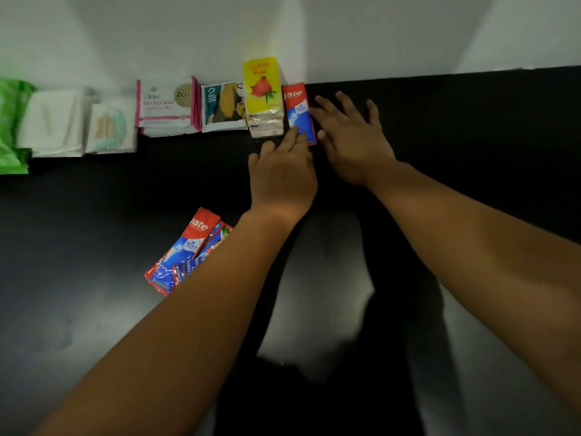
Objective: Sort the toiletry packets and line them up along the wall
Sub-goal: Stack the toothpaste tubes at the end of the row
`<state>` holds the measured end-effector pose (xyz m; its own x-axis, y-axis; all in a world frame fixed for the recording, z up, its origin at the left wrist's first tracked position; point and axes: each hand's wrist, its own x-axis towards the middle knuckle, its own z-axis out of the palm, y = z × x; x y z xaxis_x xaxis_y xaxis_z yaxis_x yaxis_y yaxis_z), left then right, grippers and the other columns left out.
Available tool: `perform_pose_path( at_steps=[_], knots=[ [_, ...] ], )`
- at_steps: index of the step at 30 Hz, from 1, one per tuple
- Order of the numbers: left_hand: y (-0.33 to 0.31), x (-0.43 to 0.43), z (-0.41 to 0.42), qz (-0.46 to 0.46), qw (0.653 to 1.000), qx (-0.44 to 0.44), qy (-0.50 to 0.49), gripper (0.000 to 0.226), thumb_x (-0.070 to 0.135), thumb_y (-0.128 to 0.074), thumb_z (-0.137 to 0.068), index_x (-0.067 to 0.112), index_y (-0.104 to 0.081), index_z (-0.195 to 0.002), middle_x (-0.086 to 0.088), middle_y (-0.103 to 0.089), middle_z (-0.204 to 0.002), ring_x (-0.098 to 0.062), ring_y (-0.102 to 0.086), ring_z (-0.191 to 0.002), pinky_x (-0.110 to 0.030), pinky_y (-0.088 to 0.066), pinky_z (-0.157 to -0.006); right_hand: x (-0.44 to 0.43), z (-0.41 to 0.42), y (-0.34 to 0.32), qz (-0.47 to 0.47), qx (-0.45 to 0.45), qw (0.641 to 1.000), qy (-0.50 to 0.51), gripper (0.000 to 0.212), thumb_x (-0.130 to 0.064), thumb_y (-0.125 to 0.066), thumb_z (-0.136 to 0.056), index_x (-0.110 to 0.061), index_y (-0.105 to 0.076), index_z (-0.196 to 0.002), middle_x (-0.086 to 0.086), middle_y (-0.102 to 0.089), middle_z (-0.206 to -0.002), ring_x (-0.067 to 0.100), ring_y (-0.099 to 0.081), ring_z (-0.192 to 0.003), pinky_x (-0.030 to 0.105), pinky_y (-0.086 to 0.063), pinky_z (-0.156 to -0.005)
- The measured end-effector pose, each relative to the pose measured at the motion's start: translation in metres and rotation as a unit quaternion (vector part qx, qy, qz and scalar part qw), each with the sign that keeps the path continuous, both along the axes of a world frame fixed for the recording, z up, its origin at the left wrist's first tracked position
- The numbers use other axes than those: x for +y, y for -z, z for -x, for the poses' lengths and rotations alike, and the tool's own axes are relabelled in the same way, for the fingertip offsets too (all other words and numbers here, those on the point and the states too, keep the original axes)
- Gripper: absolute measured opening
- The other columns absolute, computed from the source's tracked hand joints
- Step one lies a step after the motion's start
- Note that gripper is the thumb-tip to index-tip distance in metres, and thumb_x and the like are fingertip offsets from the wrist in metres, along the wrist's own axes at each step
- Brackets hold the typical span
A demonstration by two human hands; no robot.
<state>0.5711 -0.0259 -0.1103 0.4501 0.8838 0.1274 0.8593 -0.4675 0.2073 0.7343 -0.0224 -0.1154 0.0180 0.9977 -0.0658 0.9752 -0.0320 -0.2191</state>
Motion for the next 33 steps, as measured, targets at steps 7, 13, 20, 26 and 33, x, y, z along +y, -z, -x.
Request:
perform_pose_path(
  at_steps=[7,13,20,26,33],
  knots=[
    [-0.004,0.007,0.001,0.026,1.0,-0.003,0.004,0.048,0.034,-0.039,-0.104,0.014,-0.045,-0.147,-0.007,-0.044,-0.153,-0.03,-0.05,-0.128,-0.045,-0.042,-0.098,-0.003,0.002,0.0,-0.001,-0.002,1.0,-0.001,0.053,-0.047,-0.025,-0.103,-0.033,-0.022,-0.154,-0.007,-0.012,-0.165,0.02,0.0,-0.153,0.06,0.002,-0.119],
    [-0.028,-0.005,0.022,0.081,0.993,-0.079,0.024,0.047,0.027,-0.042,-0.104,0.015,-0.043,-0.148,-0.006,-0.039,-0.157,-0.029,-0.046,-0.134,-0.046,-0.042,-0.106,-0.019,0.011,-0.004,-0.03,0.055,0.997,0.036,0.057,-0.047,-0.031,-0.102,-0.027,-0.023,-0.155,0.001,-0.018,-0.164,0.022,-0.009,-0.152,0.051,-0.004,-0.122],
    [-0.05,-0.038,0.139,0.103,0.987,-0.095,-0.081,0.034,0.028,-0.063,-0.094,0.021,-0.063,-0.128,-0.004,-0.066,-0.121,-0.024,-0.061,-0.11,-0.041,-0.051,-0.094,-0.091,0.076,-0.014,-0.139,0.229,0.957,0.109,0.049,-0.029,-0.054,-0.095,-0.013,-0.049,-0.141,0.006,-0.042,-0.152,0.023,-0.039,-0.14,0.039,-0.028,-0.118],
    [-0.039,-0.069,0.2,0.193,0.968,-0.037,-0.158,0.051,0.039,-0.075,-0.085,0.022,-0.06,-0.131,-0.004,-0.056,-0.126,-0.025,-0.056,-0.115,-0.045,-0.051,-0.096,-0.116,0.156,-0.012,-0.107,0.261,0.958,-0.044,0.034,-0.026,-0.061,-0.092,-0.01,-0.066,-0.122,0.008,-0.057,-0.137,0.025,-0.046,-0.132,0.044,-0.033,-0.115],
    [-0.04,-0.065,0.197,0.222,0.952,-0.098,-0.184,0.051,0.033,-0.08,-0.082,0.019,-0.061,-0.127,-0.006,-0.063,-0.117,-0.02,-0.061,-0.101,-0.035,-0.051,-0.086,-0.093,0.193,-0.017,-0.054,0.227,0.97,-0.072,0.038,-0.028,-0.061,-0.093,-0.013,-0.062,-0.127,0.004,-0.057,-0.139,0.023,-0.038,-0.14,0.047,-0.02,-0.12]
  ],
)
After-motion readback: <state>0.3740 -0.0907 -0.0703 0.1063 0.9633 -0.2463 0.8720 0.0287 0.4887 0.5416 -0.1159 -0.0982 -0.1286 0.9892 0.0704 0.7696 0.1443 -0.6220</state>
